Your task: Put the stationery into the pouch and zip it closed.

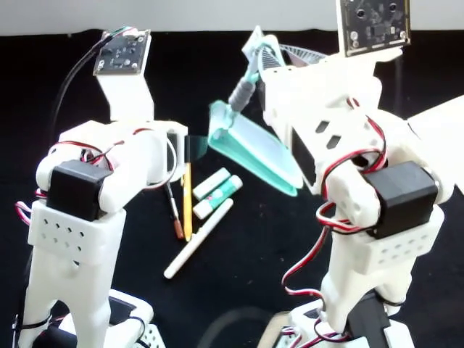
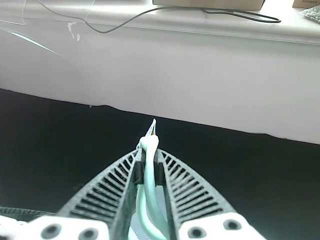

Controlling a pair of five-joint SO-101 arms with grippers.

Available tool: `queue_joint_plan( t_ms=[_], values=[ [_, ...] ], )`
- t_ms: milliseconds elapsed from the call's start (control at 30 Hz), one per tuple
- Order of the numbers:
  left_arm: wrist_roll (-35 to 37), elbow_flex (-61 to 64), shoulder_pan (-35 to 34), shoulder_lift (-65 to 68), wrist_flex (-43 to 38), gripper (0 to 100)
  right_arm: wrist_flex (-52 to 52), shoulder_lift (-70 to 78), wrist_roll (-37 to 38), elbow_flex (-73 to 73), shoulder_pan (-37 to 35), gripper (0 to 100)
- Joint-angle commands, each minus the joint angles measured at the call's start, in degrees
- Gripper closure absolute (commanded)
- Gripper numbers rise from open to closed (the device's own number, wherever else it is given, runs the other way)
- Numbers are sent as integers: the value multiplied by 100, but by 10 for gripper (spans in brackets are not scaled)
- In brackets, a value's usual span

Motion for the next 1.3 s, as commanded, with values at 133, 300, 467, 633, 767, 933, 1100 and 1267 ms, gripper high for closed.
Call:
queue_joint_plan(
  t_ms=[133, 300, 467, 633, 767, 933, 1100, 1267],
  values=[
    [-9, -611, 215, 13, -53, 755, 13, 4, 53, -207, 66, 993],
    [-9, -470, 514, 13, -97, 755, 22, 13, 53, -207, 66, 993],
    [-35, -462, 523, 22, -105, 755, 101, 13, 53, -207, 66, 993],
    [-53, -435, 479, 338, -264, 755, 145, 13, 62, -207, 66, 993],
    [-53, -435, 391, 778, -431, 755, 145, 13, 62, -207, 66, 993],
    [-53, -426, 365, 980, -431, 755, 136, 22, 62, -224, 233, 993],
    [-62, -426, 233, 1130, -589, 755, 145, 145, 62, -259, 382, 993],
    [-62, -435, -163, 1393, -888, 755, 145, 189, 62, -259, 382, 993]
  ],
)
